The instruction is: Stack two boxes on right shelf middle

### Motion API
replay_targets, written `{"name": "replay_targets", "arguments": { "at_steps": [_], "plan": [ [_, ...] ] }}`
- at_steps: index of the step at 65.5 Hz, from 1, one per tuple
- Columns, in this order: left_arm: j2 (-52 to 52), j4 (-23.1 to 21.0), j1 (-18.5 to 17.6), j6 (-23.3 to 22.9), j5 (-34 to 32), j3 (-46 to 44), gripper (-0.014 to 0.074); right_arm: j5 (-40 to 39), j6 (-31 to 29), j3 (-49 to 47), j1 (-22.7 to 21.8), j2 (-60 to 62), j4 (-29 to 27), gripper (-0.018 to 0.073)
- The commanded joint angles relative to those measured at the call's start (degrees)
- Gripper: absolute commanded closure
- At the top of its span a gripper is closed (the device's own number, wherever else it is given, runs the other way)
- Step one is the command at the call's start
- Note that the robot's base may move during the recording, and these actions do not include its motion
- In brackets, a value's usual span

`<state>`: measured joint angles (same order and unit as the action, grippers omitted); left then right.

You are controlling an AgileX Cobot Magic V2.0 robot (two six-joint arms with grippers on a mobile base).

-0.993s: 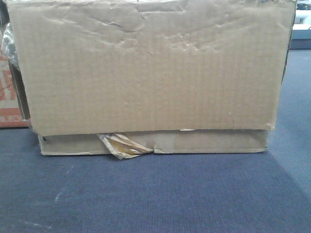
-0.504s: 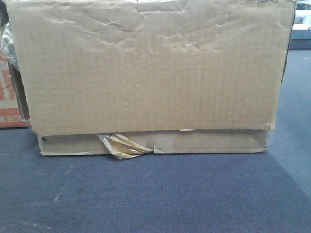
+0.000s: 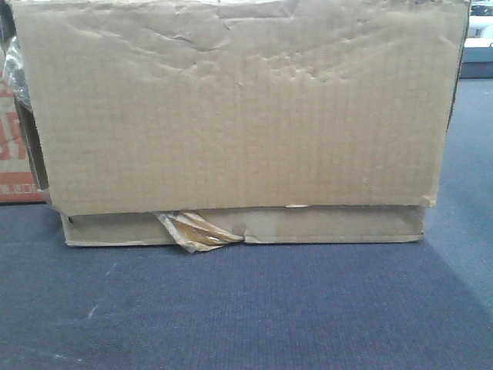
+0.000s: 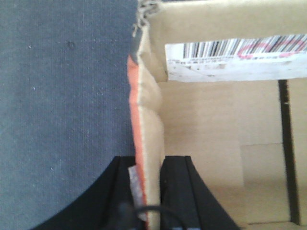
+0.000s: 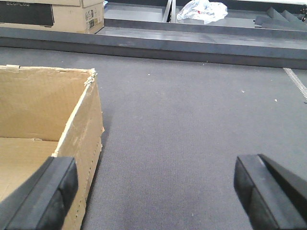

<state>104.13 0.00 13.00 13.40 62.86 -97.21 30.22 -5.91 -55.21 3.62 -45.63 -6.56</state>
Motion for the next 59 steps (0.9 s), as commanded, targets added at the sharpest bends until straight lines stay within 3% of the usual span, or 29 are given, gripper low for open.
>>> {"name": "replay_targets", "arguments": {
  "at_steps": [1, 22, 32, 41, 59],
  "plan": [
    [-3.06, 0.34, 0.05, -1.25, 0.37, -1.99, 0.0708, -1.59, 0.0, -0.46, 0.18, -0.06, 0.63, -0.0001],
    [-13.49, 1.52, -0.6, -9.45, 0.02, -10.58, 0.0708, -1.7, 0.0, -0.46, 0.18, -0.06, -0.03, -0.0001],
    [-17.03, 0.75, -2.78, -12.79, -0.75, -17.59, 0.0708, -1.7, 0.0, -0.46, 0.18, -0.06, -0.03, -0.0001],
    [-17.73, -5.18, -9.24, -12.77, -1.12, -23.17, 0.0708, -1.7, 0.0, -0.46, 0.18, -0.06, -0.46, -0.0001],
    [-14.87, -4.78, -26.48, -15.55, -2.15, -24.19, 0.0708, -1.47, 0.0, -0.46, 0.18, -0.06, -1.93, -0.0001]
  ]
}}
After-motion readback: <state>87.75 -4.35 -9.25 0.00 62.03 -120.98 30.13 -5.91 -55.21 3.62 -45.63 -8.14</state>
